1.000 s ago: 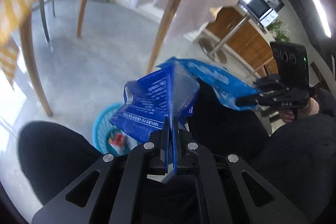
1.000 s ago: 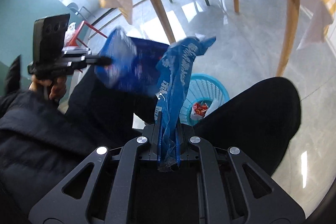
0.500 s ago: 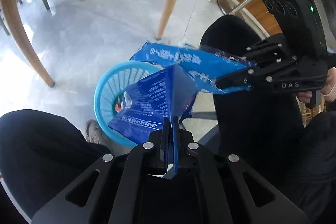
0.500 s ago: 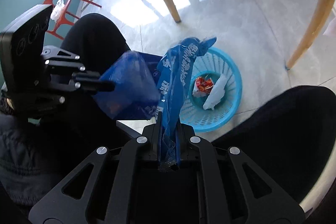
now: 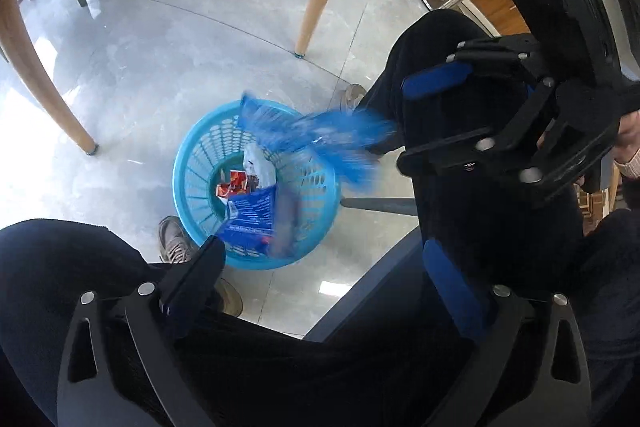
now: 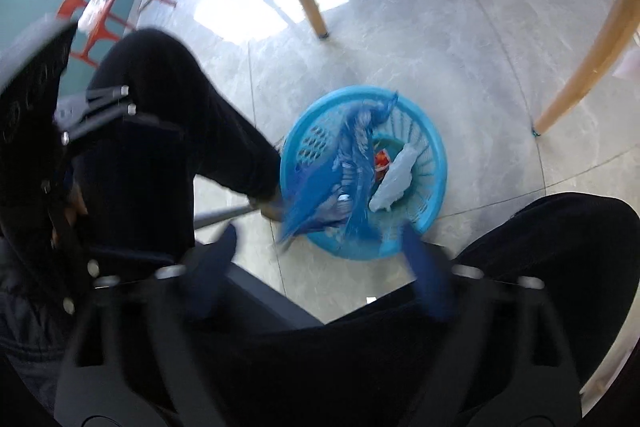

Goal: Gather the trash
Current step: 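Raise both tools back toward the table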

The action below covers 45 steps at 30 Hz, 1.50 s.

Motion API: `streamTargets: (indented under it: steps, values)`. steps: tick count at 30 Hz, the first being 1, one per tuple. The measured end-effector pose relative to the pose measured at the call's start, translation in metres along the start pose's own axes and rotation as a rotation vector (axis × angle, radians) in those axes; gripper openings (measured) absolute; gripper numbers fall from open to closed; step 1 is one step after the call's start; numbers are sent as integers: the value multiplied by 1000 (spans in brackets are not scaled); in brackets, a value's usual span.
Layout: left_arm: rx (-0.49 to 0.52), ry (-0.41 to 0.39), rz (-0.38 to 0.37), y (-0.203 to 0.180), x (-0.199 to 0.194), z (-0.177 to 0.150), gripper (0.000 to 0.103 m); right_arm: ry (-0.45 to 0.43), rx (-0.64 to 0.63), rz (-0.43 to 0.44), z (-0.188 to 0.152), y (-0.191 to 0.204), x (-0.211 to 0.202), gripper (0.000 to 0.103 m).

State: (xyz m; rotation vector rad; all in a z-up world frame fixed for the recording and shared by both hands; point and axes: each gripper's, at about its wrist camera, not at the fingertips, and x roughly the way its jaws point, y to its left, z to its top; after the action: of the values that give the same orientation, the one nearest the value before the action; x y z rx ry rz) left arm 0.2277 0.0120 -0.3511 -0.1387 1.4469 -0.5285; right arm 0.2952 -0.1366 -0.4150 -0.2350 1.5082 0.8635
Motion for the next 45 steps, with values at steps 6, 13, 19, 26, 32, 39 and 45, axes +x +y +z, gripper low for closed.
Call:
streamTargets:
  steps: [6,13,19,26,32,39,45]
  values:
    - [-21,-39,-1,1,-4,-3,97,-45,-13,4,-3,-1,-11,94]
    - [-44,-144,-34,2,-23,-7,97,-78,-40,6,-3,3,-24,94]
    - [-87,-249,-37,6,-52,-10,97,-143,-45,24,-11,6,-52,94]
    - [-98,-396,-13,8,-106,-12,97,-273,-118,74,-33,22,-112,94]
    - [-65,-530,23,0,-152,-7,97,-357,-135,12,-40,27,-159,94]
    - [-20,-670,10,-19,-196,2,97,-451,-205,-110,-54,28,-212,94]
    - [-26,-825,-2,-36,-230,23,97,-574,-212,-178,-50,18,-259,94]
